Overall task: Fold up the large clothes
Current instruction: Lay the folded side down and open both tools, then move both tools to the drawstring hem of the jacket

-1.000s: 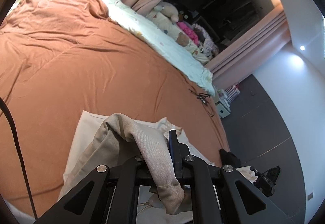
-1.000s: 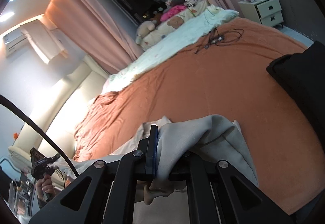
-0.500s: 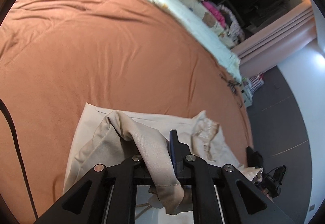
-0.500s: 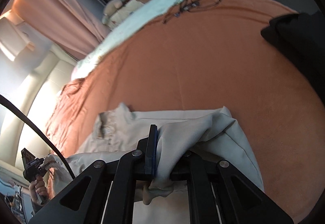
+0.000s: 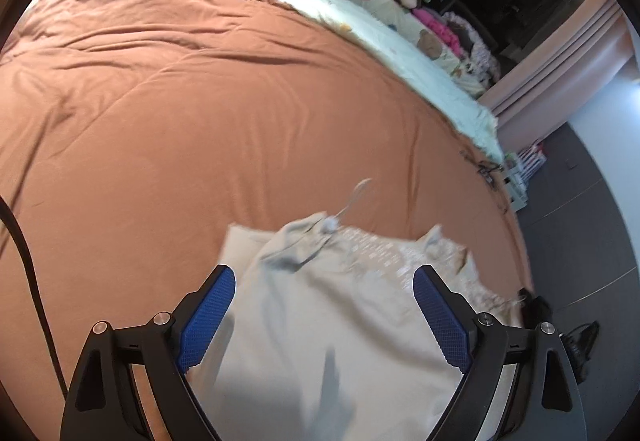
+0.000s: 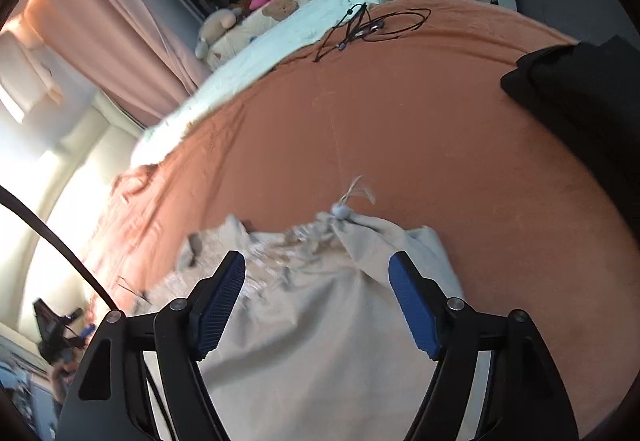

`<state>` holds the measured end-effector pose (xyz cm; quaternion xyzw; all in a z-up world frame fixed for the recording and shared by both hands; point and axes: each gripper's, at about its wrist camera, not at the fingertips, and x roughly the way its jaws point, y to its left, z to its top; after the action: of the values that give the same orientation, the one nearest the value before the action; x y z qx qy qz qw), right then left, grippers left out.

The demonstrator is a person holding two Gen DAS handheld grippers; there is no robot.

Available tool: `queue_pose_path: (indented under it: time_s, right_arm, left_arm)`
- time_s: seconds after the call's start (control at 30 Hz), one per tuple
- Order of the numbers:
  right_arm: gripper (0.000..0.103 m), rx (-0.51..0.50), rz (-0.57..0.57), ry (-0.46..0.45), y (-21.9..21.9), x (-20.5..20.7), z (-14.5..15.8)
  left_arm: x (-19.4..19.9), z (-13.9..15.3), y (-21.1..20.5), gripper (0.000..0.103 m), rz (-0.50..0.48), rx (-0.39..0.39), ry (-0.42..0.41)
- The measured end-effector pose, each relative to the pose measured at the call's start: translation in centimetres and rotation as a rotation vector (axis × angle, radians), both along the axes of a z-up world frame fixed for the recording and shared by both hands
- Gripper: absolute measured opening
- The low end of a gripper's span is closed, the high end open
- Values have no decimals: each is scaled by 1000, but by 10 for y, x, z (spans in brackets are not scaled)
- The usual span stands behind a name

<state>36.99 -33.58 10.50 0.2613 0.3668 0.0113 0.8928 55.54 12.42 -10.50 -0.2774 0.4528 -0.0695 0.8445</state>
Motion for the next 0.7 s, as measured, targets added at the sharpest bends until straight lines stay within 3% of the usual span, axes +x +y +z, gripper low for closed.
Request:
queue_pose_path:
  time_s: [0.17, 0.27, 0.4, 0.47, 0.7]
  right_arm:
    - [73, -152, 38, 66, 19, -16, 3]
    - [73, -179, 84, 114, 35, -19, 3]
    - [73, -224, 118, 170, 50, -20, 1]
    - [73, -263, 106, 194, 49, -28, -3]
    - [73, -253, 63, 296, 28, -53, -33]
  left_arm:
    - [-27, -19, 5, 91, -24, 55, 66]
    - [-42, -29, 6, 83, -35, 57, 96]
    - [-63, -45, 6, 64, -56, 61, 153]
    - [-75, -54, 9, 60, -53, 63, 185]
    - [-111, -80, 14, 43, -63, 79, 255]
